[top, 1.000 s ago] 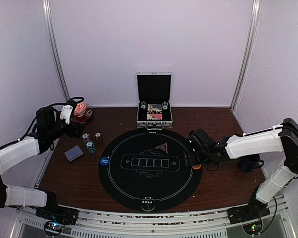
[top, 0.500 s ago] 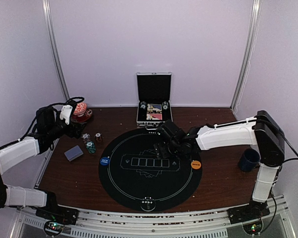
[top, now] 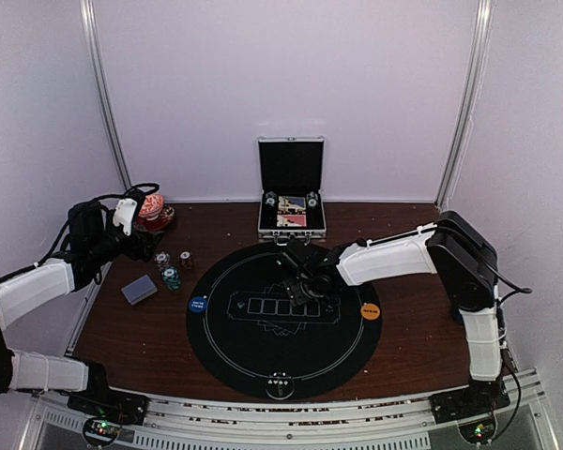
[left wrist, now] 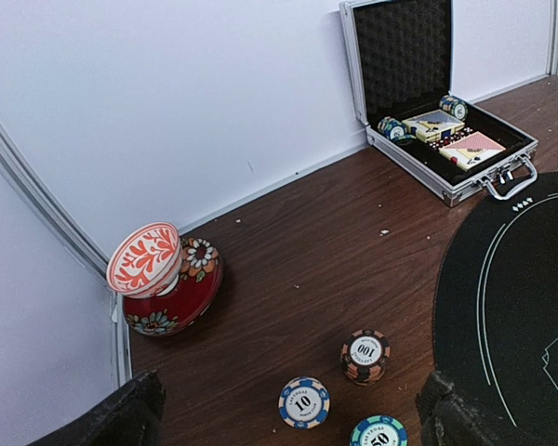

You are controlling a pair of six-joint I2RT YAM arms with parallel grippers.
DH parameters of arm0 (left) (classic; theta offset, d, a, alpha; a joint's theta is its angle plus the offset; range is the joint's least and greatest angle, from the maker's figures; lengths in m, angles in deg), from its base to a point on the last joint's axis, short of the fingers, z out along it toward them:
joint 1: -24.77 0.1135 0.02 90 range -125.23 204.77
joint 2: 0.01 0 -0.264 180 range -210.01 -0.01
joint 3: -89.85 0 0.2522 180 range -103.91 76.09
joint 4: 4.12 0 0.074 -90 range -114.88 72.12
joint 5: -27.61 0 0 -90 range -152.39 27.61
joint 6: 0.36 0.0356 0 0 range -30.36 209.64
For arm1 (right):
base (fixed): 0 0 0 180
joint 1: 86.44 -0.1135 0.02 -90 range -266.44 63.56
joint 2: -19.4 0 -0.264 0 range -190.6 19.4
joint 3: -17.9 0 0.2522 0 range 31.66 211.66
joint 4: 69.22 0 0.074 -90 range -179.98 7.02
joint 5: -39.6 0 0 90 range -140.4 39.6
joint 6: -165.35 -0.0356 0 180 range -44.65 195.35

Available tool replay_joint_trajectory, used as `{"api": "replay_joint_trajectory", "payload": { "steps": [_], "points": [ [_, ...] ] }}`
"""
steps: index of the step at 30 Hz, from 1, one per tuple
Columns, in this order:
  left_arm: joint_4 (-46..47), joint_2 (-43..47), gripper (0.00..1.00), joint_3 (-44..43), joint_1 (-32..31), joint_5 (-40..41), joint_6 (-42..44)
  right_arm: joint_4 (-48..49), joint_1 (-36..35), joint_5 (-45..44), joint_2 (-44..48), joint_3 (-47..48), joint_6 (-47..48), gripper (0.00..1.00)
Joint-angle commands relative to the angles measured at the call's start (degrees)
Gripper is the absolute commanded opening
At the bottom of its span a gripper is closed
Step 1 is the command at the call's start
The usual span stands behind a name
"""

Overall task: Distribute texas hold em gaming equipment
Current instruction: Move the all-in button to the poker table mat.

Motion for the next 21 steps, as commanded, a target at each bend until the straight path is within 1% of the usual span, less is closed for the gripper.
{"api": "replay_joint_trajectory", "payload": {
  "steps": [1, 7, 17, 21],
  "points": [
    [1.9, -0.4, 0.98, -0.6, 0.3, -0.3, -0.2, -1.0, 1.5, -4.1, -1.7, 2.0, 0.1, 0.74],
    [2.0, -0.4, 0.98, -0.6, 0.3, -0.3, -0.2, 0.1, 4.1, -4.7, -1.7, 0.9, 0.0, 0.69],
    [2.0, -0.4, 0.98, -0.6, 0.4, -0.3, -0.2, -0.7, 8.1, -5.3, -4.0, 3.9, 1.1, 0.67],
    [2.0, -0.5, 0.98, -0.6, 0.3, -0.5, -0.3, -0.9, 9.3, -4.8, -4.0, 3.7, 1.5, 0.68]
  ]
}}
